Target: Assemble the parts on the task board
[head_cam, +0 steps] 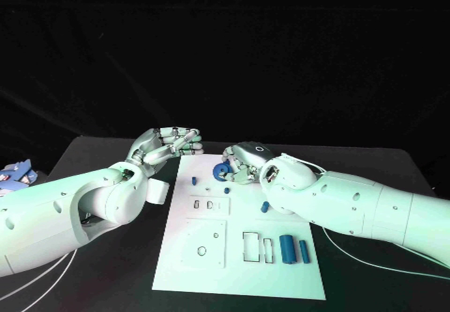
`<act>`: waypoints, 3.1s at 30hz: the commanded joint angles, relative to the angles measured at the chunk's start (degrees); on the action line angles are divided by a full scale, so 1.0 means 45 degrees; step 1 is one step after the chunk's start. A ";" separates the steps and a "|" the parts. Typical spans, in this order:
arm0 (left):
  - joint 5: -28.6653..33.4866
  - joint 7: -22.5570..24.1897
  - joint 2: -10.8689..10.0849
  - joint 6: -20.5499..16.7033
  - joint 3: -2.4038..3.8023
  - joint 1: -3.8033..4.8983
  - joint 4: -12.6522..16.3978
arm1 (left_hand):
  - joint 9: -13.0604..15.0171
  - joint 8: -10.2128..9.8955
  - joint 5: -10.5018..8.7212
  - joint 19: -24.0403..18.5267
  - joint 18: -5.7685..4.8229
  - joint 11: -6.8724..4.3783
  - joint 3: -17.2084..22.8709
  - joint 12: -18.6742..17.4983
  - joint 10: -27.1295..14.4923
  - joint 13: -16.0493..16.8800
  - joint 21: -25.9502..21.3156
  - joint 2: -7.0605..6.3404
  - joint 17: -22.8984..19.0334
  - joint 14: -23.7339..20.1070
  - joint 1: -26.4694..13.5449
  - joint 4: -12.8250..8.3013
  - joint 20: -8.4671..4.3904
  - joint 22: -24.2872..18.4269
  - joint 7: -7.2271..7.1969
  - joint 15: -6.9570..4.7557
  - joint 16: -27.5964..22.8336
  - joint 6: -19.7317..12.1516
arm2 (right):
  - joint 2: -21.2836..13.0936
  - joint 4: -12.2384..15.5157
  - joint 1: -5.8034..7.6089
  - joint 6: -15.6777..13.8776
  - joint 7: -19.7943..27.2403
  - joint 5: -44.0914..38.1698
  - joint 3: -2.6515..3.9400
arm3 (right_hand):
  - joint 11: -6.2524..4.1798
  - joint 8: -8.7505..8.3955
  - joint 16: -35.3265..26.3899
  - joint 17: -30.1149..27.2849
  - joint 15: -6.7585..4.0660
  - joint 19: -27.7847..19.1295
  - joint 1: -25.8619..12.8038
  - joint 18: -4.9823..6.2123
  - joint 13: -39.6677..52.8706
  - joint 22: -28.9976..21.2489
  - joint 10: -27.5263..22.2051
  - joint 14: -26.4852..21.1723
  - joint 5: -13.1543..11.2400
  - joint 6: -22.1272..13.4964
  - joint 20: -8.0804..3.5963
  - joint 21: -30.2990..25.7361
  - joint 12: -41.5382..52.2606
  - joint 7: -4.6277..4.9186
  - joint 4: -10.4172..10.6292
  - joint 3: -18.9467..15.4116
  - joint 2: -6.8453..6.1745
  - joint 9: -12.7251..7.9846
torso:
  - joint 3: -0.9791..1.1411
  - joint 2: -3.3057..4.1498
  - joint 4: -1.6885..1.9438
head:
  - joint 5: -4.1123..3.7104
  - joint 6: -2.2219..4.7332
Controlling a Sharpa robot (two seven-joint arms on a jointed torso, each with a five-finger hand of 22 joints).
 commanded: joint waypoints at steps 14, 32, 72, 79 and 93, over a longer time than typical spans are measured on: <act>0.0030 0.0119 -0.0004 0.0130 0.0010 0.0020 0.0025 | -0.0012 -0.0047 -0.0036 -0.0057 0.0041 0.0079 0.0067 -0.0054 -0.0013 0.0003 -0.0064 -0.0145 0.0010 -0.0102 -0.0008 -0.0012 0.0008 -0.0018 0.0299 0.0007 -0.0037 -0.0119 | -0.0276 0.0298 -0.0025 0.1225 0.0287 0.0965 -0.0067 | -0.0069 -0.0413 0.0092 0.2296 0.0027 0.0138 -0.0557 -0.0222 0.0269 0.1813 0.0302 0.1095 0.0113 0.0176 0.0045 0.0049 0.0275 -0.0022 0.0865 -0.0482 0.0295 -0.0001 | 0.0004 -0.0007 0.0006 | -0.0015 -0.0013; 0.0030 0.0113 -0.0042 0.0130 0.0010 0.0020 0.0042 | -0.0015 -0.0056 -0.0037 -0.0058 0.0047 0.0086 0.0075 -0.0058 -0.0027 0.0002 -0.0069 -0.0151 0.0016 -0.0100 -0.0011 -0.0013 0.0014 -0.0024 0.0309 0.0010 -0.0053 -0.0128 | -0.0441 0.0347 -0.0027 0.1468 -0.0139 0.0650 -0.0104 | -0.0017 -0.0674 0.0112 0.2361 0.0074 0.0191 -0.0257 -0.0242 0.0348 0.1891 0.0358 0.1109 0.0233 0.0090 0.0081 0.0100 0.0336 0.0040 0.0820 -0.0531 0.0334 -0.0101 | -0.0010 -0.0002 0.0002 | -0.0033 -0.0041; 0.0067 0.0144 -0.0082 0.0406 0.0003 0.0010 -0.0029 | -0.0016 -0.0063 -0.0038 -0.0024 0.0066 0.0082 0.0107 -0.0048 -0.0034 0.0005 -0.0063 -0.0182 0.0050 -0.0033 0.0008 -0.0036 0.0023 -0.0034 0.0303 0.0001 -0.0068 -0.0126 | -0.6470 0.1905 0.0214 0.1743 0.4186 0.6802 -0.0040 | -0.0021 -0.1658 0.0116 0.2424 0.0065 -0.0139 0.2832 -0.0125 0.0025 0.1578 -0.0034 0.1109 0.0120 0.0403 0.0064 -0.0331 -0.0006 0.0073 -0.1580 0.0398 -0.0196 -0.0434 | 0.0338 -0.0341 -0.0610 | -0.0169 -0.0105; 0.0067 0.0149 -0.0063 0.0437 0.0003 0.0007 -0.0052 | -0.0016 -0.0063 -0.0038 -0.0024 0.0066 0.0082 0.0107 -0.0048 -0.0034 0.0005 -0.0063 -0.0182 0.0050 -0.0033 0.0008 -0.0036 0.0023 -0.0034 0.0303 0.0001 -0.0068 -0.0126 | -0.5877 0.1272 -0.0020 0.1466 0.4044 0.6717 -0.0053 | -0.0001 -0.1743 0.0121 0.2441 0.0087 -0.0162 0.2886 -0.0116 0.0034 0.1552 -0.0033 0.1113 0.0164 0.0301 0.0086 -0.0363 0.0000 0.0092 -0.1659 0.0465 -0.0172 -0.0456 | 0.0298 -0.0335 -0.0588 | -0.0138 -0.0149; 0.0067 0.0143 -0.0045 0.0450 0.0003 0.0006 -0.0072 | -0.0016 -0.0063 -0.0038 -0.0024 0.0066 0.0082 0.0107 -0.0048 -0.0034 0.0005 -0.0063 -0.0182 0.0050 -0.0033 0.0008 -0.0036 0.0023 -0.0034 0.0303 0.0001 -0.0068 -0.0126 | -0.4992 0.0597 -0.0391 0.1421 0.3795 0.6613 -0.0064 | -0.0135 -0.1631 0.0133 0.2485 0.0004 -0.0147 0.2855 -0.0111 0.0210 0.1569 0.0155 0.1123 0.0023 0.0695 0.0055 -0.0366 0.0169 -0.0080 -0.1753 0.0696 -0.0016 -0.0396 | 0.0292 -0.0331 -0.0594 | -0.0060 -0.0200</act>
